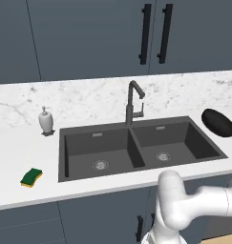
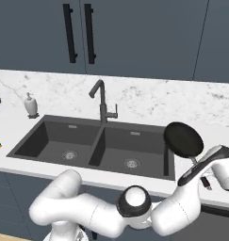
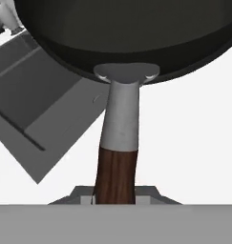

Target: Pick the pan and sponge and place them into the sink. Then turn on the water.

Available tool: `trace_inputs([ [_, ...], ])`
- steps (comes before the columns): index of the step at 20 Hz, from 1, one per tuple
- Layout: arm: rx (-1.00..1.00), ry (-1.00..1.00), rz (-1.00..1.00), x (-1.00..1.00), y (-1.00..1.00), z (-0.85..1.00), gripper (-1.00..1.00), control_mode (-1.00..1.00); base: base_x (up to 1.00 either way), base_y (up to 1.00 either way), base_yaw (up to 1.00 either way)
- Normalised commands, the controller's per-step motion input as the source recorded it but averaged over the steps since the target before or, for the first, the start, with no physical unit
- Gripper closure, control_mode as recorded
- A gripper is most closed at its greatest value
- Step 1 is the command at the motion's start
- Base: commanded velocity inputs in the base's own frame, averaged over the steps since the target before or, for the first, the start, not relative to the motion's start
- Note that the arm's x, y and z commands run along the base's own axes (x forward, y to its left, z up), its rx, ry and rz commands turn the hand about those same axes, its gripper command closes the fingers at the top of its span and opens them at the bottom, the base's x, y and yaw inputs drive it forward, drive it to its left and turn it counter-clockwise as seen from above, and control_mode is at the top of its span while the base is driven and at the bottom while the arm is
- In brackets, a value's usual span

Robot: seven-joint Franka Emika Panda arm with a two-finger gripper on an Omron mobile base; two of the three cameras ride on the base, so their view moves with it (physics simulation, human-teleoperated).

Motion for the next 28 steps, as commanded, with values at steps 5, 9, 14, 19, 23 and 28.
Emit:
trace_inputs([
  [5, 0.03, -0.14, 0.05, 0.00, 1.00, 0.49, 1.00, -1.00, 0.00, 0.00, 0.00],
  [9, 0.00, -0.01, 0.06, 0.00, 1.00, 0.43, 1.00, -1.00, 0.00, 0.00, 0.00],
  [14, 0.00, 0.00, 0.01, 0.09, 1.00, 0.15, 1.00, -1.00, 0.00, 0.00, 0.00],
  [19, -0.04, 0.16, 0.00, 0.51, 0.99, 0.27, 1.00, -1.00, 0.00, 0.00, 0.00],
  [23, -0.41, 0.39, -0.01, 0.82, 0.99, 0.13, 1.00, -1.00, 0.00, 0.00, 0.00],
  [28, -0.39, 0.26, 0.00, 0.94, 0.73, 0.01, 1.00, -1.00, 0.00, 0.00, 0.00],
])
